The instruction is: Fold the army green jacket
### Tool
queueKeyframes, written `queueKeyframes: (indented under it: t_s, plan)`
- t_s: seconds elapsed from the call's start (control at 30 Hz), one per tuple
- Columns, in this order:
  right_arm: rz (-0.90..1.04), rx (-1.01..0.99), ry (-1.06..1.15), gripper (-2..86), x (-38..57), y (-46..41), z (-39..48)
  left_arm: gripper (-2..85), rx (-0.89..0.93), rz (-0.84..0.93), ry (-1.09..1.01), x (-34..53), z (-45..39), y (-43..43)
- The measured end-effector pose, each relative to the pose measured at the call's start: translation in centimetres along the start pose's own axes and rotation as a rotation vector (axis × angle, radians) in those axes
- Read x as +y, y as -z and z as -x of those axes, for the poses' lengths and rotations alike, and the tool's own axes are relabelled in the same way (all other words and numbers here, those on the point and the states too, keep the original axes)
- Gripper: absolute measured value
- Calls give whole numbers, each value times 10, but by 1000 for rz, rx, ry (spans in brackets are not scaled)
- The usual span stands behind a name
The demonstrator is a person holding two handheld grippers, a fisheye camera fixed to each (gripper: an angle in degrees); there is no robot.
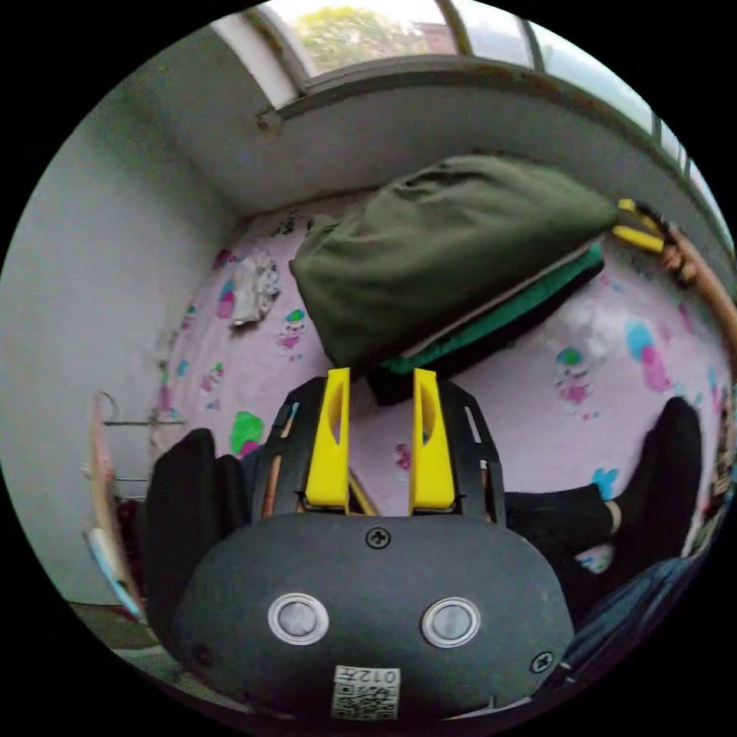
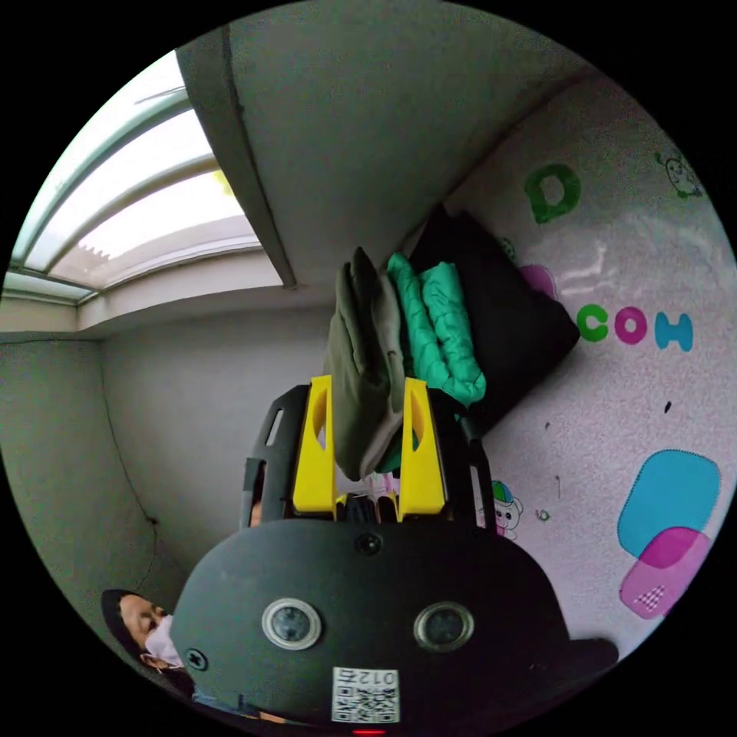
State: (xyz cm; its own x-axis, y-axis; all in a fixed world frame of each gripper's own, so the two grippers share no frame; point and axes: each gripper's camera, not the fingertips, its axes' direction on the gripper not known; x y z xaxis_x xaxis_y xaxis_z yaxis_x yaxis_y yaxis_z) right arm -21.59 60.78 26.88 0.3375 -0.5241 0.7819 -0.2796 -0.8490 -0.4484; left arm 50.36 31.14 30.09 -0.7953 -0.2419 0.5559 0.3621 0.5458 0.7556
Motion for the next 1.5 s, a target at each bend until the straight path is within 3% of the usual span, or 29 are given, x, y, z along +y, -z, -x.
queueKeyframes:
  t_s: [0.1,0.3,0.5,0.9,1.2,1.5]
  plan:
    - [1,0,-16,132,-2,-9,5,124,-182,2,-131,3,-49,-13]
    - [-41,12,-59,108,-5,-18,6,122,-315,75,-328,-7,-118,-64]
    - [-42,40,-9,63,-9,-26,13,80,-445,129,-394,-12,-157,-109]
    - [-41,167,152,35,-10,-28,35,24,-404,-40,-248,-10,-177,-81]
    - [-46,170,118,27,5,-40,-1,20,-391,-26,-340,14,-203,-111]
    - [-79,149,46,3,15,-42,-1,13,-438,-93,-289,40,-189,-76]
